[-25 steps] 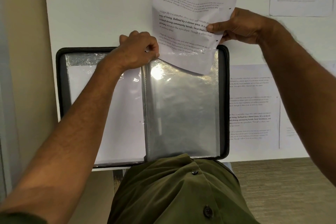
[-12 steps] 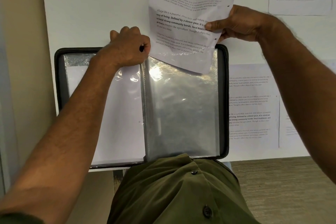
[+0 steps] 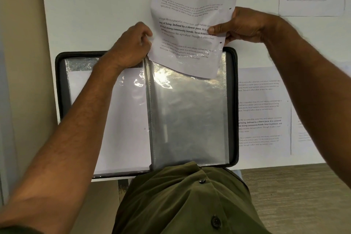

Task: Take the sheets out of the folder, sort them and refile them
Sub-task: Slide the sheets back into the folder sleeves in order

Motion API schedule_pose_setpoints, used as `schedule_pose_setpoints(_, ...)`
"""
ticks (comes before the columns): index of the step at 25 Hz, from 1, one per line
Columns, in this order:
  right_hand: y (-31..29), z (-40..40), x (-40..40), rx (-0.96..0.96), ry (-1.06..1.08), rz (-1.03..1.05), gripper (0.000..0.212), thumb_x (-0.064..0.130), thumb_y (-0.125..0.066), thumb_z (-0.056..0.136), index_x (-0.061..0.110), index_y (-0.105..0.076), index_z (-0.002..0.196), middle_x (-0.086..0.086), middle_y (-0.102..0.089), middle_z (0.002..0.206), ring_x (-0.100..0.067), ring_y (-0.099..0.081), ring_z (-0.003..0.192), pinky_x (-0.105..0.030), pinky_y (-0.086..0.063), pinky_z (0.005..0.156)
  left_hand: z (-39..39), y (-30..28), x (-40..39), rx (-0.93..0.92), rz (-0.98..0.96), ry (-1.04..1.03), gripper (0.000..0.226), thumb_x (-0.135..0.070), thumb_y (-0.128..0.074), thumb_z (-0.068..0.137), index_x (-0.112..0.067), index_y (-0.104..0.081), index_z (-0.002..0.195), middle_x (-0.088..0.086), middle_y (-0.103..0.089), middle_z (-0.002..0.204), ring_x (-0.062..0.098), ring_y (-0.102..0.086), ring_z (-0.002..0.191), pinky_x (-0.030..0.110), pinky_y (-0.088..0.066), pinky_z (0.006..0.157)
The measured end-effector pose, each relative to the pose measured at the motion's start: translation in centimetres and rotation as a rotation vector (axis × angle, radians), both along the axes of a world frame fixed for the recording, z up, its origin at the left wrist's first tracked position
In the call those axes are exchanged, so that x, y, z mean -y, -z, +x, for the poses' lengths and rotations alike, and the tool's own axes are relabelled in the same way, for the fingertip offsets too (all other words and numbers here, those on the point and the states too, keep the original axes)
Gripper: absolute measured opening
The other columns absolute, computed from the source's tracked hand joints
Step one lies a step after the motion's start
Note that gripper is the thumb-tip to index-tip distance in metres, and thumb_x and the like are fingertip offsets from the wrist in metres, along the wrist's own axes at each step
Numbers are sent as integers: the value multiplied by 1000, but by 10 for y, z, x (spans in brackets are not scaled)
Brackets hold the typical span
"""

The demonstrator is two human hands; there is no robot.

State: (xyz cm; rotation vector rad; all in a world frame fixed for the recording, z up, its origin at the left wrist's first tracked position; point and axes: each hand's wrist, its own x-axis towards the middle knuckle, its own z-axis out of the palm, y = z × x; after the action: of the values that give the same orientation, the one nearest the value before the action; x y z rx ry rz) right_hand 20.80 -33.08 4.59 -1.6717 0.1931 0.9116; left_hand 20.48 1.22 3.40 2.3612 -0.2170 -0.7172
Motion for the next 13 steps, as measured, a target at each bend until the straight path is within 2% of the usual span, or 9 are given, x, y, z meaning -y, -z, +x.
schedule_pose_setpoints(3, 0, 3, 1, 3, -9, 2, 62, 22, -75, 86, 18, -57, 145, 0, -74, 129, -20, -73, 115, -33, -63, 86, 2, 2, 11, -138, -226, -265, 38, -26, -52, 105, -24, -47, 142, -8, -65, 116, 7, -62, 99, 20, -47, 83)
schedule_pose_setpoints(6, 2, 4, 7, -6, -24, -5, 63, 21, -75, 86, 18, -56, 146, -2, -72, 132, -23, -71, 118, -39, -62, 93, 9, 7, 17, -216, -322, -357, 36, -23, -59, 103, -17, -55, 138, -5, -71, 107, 1, -63, 78, 12, -48, 70)
schedule_pose_setpoints(8, 3, 4, 12, -18, -32, -4, 63, 21, -75, 86, 19, -55, 146, -2, -71, 133, -24, -71, 119, -39, -61, 94, 13, 10, 18, -227, -319, -329, 26, -22, -64, 101, -14, -65, 125, -6, -70, 99, -2, -62, 73, 14, -52, 74)
schedule_pose_setpoints(10, 3, 5, 13, -28, -38, -2, 63, 22, -75, 86, 19, -55, 147, -3, -71, 133, -25, -71, 119, -38, -62, 92, 15, 13, 20, -255, -289, -295, 5, -20, -67, 99, -15, -66, 98, -8, -66, 86, -7, -61, 66, 12, -51, 70)
schedule_pose_setpoints(11, 3, 6, 12, -27, -40, -7, 63, 22, -75, 86, 19, -56, 146, -2, -71, 133, -24, -71, 119, -37, -62, 92, 15, 12, 20, -272, -283, -282, 15, -17, -68, 99, -14, -61, 85, -8, -62, 80, -8, -60, 63, 11, -50, 66)
schedule_pose_setpoints(13, 3, 7, 9, -9, -39, -37, 62, 24, -76, 86, 19, -57, 145, -1, -72, 132, -23, -71, 118, -37, -62, 92, 16, 13, 19, -278, -245, -249, 24, -14, -69, 98, -8, -58, 77, -3, -68, 81, 1, -67, 72, 17, -55, 71)
